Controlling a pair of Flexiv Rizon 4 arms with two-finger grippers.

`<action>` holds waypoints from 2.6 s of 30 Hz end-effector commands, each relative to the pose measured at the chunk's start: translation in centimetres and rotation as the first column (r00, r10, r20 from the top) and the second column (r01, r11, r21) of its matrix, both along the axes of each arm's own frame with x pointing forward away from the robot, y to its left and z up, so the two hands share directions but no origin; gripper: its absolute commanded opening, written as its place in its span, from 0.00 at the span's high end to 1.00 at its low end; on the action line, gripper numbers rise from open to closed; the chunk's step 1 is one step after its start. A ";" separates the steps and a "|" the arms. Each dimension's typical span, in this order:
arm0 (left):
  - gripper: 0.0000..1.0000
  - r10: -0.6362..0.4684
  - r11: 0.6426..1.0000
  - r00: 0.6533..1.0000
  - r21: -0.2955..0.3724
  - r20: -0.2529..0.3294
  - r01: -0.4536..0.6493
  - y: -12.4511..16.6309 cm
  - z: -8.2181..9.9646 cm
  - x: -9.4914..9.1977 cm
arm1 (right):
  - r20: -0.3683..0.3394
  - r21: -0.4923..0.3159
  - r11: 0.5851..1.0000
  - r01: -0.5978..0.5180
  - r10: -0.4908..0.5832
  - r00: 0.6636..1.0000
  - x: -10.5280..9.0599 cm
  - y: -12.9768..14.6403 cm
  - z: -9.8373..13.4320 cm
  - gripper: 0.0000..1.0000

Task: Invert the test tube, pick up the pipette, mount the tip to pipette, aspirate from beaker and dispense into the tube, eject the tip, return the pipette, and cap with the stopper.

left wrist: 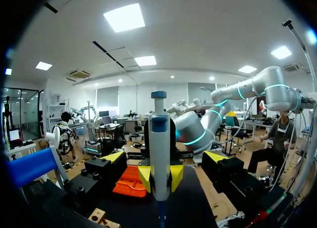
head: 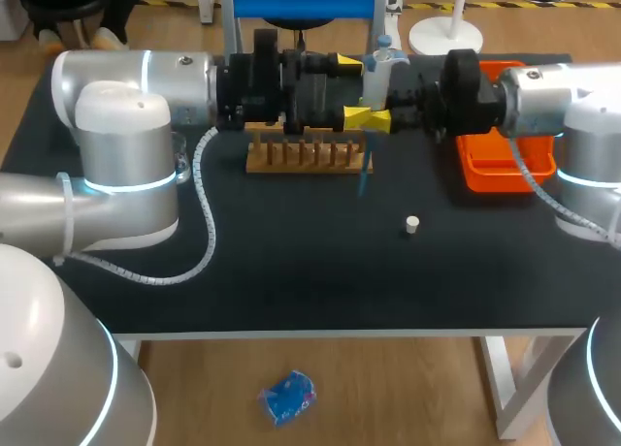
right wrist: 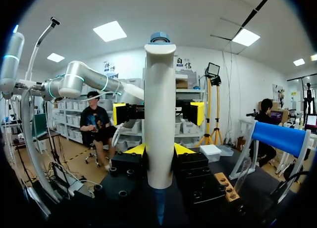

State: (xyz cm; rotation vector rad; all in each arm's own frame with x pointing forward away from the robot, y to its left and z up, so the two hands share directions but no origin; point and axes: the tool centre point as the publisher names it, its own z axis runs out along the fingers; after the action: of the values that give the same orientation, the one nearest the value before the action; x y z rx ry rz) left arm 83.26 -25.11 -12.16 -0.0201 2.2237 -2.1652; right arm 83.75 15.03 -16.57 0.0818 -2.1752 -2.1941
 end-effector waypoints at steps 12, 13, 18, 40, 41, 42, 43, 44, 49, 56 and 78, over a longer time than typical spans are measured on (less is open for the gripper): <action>0.00 0.002 1.000 1.000 -0.001 0.001 -0.002 0.0 0.0 0.0 | 0.041 0.013 0.998 0.054 -0.055 0.998 1.9 -7.8 1.4 1.00; 0.00 0.002 1.000 1.000 -0.001 0.001 -0.002 0.0 0.0 0.0 | 0.043 0.011 0.998 0.068 -0.068 0.997 2.2 -8.4 1.5 1.00; 0.00 0.002 1.000 1.000 -0.001 0.001 -0.002 0.0 0.0 0.0 | 0.059 0.008 0.994 0.109 -0.110 0.992 3.7 -10.9 2.1 1.00; 0.00 0.002 1.000 1.000 -0.001 0.001 -0.002 0.0 0.0 0.0 | 0.051 -0.019 0.949 0.315 -0.314 0.948 8.7 -22.3 2.1 1.00; 0.00 0.002 1.000 1.000 -0.001 0.001 -0.002 0.0 0.0 0.0 | 0.049 -0.018 0.946 0.323 -0.322 0.945 8.8 -22.7 2.0 1.00; 0.00 0.002 1.000 1.000 -0.001 0.001 -0.002 0.0 0.0 0.0 | 0.045 -0.016 0.943 0.331 -0.330 0.943 9.0 -23.1 1.9 1.00; 0.00 0.002 1.000 1.000 -0.001 0.001 -0.002 0.0 0.0 0.0 | 0.040 -0.017 0.942 0.336 -0.335 0.941 9.3 -23.5 1.7 1.00; 0.00 0.002 1.000 1.000 -0.001 0.001 -0.002 0.0 0.0 0.0 | 0.039 -0.019 0.940 0.339 -0.338 0.940 9.5 -23.8 1.4 1.00; 0.00 0.002 1.000 1.000 -0.001 0.001 -0.002 0.0 0.0 0.0 | 0.032 -0.022 0.932 0.361 -0.360 0.932 10.7 -25.2 0.6 1.00; 0.00 0.002 1.000 1.000 -0.001 0.001 -0.002 0.0 0.0 0.0 | 0.040 -0.020 0.927 0.374 -0.373 0.927 12.8 -26.3 0.4 1.00; 0.00 0.002 1.000 1.000 -0.001 0.001 -0.002 0.0 0.0 0.0 | 0.049 -0.004 0.934 0.357 -0.356 0.933 15.4 -26.5 0.0 1.00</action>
State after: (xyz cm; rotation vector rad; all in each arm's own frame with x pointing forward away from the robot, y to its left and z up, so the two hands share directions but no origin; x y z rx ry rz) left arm 83.28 -25.07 -12.14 -0.0200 2.2260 -2.1635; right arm 99.04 -11.34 -16.57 -0.2958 -2.3916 -2.3778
